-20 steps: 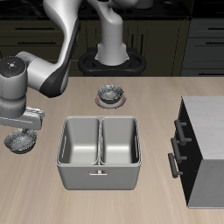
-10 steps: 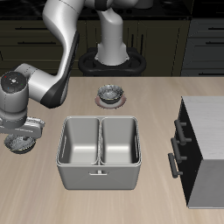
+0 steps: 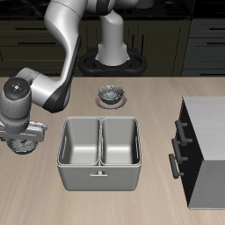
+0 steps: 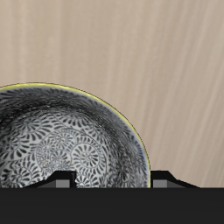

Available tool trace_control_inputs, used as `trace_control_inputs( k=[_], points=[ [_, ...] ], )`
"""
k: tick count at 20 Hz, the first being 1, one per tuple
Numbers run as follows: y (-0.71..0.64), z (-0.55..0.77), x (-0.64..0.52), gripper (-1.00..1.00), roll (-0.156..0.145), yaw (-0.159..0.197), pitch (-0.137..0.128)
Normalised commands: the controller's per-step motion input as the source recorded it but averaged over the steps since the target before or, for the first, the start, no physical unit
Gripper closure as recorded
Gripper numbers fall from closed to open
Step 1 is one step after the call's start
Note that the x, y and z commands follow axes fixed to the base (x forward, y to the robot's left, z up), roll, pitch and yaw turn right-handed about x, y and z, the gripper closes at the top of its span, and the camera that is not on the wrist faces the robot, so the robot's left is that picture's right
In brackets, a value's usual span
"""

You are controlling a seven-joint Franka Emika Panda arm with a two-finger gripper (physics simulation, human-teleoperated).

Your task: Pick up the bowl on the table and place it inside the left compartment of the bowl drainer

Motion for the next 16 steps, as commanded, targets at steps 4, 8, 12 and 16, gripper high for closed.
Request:
trace_control_inputs(
  k=[4, 8, 12, 16],
  points=[
    [-0.07, 0.09, -0.02, 1.0, -0.001, 0.002, -0.004],
    [-0.01, 0.1, -0.01, 1.0, 0.0, -0.003, -0.018],
    [0.01, 0.17, -0.03, 1.0, 0.0, -0.021, -0.022],
    [0.04, 0.23, -0.04, 1.0, 0.007, -0.01, -0.04]
  ],
)
